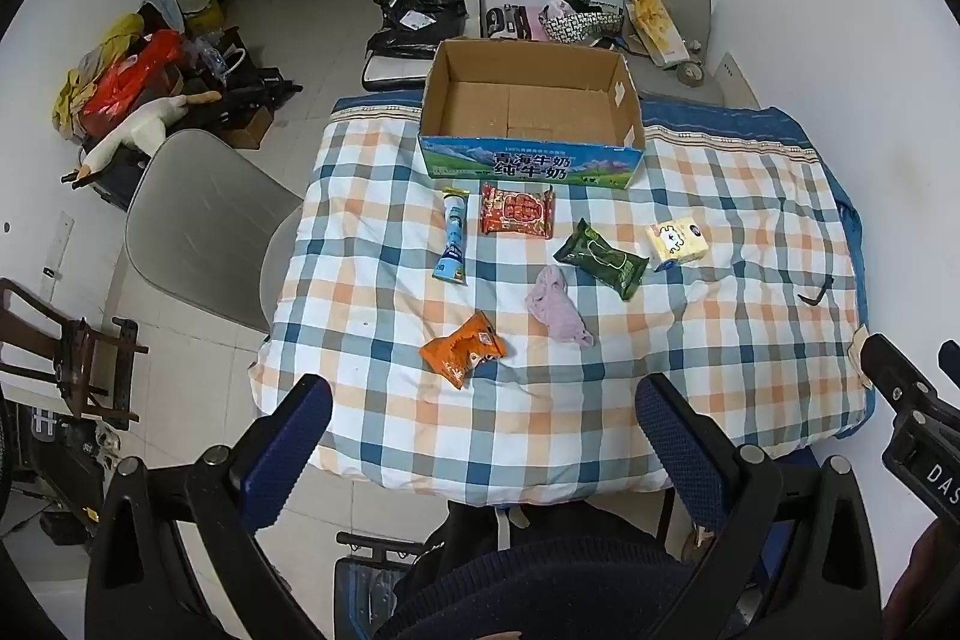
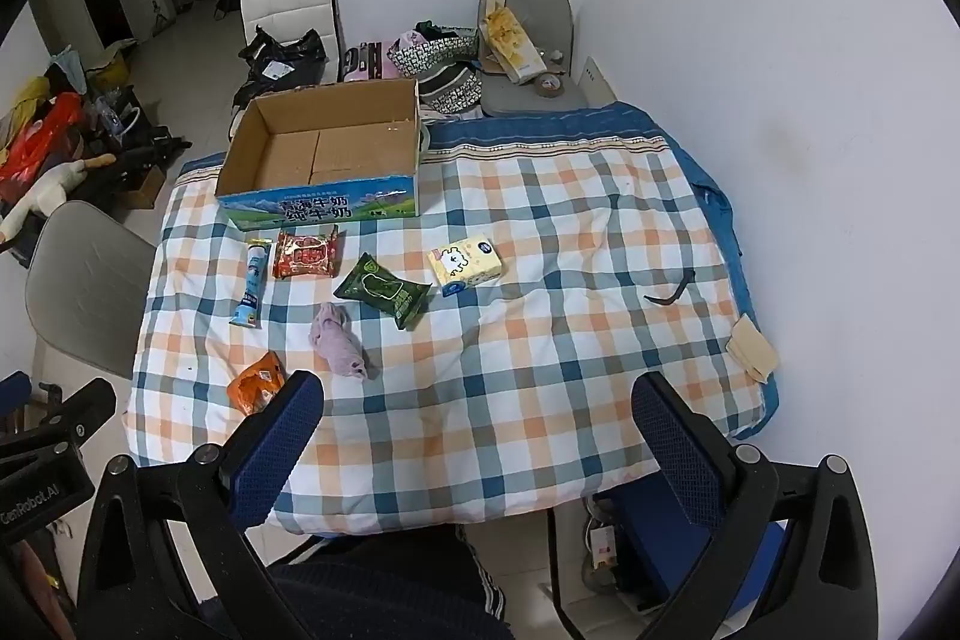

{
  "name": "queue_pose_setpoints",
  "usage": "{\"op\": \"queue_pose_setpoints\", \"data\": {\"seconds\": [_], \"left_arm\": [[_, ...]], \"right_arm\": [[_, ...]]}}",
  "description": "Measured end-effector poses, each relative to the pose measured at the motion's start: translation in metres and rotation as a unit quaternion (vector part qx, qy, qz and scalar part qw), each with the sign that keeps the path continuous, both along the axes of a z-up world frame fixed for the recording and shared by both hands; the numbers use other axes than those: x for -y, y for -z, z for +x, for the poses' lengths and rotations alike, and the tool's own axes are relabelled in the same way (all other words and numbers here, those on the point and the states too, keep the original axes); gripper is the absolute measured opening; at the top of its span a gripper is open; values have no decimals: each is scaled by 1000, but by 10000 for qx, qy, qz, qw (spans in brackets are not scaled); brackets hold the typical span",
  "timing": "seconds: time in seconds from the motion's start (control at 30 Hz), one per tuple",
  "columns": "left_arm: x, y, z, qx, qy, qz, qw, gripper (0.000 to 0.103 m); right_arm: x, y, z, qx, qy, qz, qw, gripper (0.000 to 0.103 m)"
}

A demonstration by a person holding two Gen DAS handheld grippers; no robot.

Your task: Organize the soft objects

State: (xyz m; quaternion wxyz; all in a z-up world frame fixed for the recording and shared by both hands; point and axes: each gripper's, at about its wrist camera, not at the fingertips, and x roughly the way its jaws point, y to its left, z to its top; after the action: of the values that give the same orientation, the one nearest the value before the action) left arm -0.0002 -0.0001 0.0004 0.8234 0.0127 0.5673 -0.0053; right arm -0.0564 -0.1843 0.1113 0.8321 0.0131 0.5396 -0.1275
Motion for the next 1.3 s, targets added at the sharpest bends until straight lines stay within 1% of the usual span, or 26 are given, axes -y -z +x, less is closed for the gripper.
{"op": "queue_pose_setpoints", "data": {"seconds": [0.9,1.03,1.07,1.3], "left_arm": [[1,0,-1,74,2,32,10000,103],[1,0,-1,93,-5,33,10000,103],[1,0,-1,94,-2,30,10000,103],[1,-1,-1,100,-6,37,9999,103]], "right_arm": [[7,-5,3,87,1,-78,9999,103],[2,-2,-3,97,12,-81,9999,103],[9,-8,3,98,11,-62,9999,103],[5,-4,0,109,7,-72,9999,103]]}}
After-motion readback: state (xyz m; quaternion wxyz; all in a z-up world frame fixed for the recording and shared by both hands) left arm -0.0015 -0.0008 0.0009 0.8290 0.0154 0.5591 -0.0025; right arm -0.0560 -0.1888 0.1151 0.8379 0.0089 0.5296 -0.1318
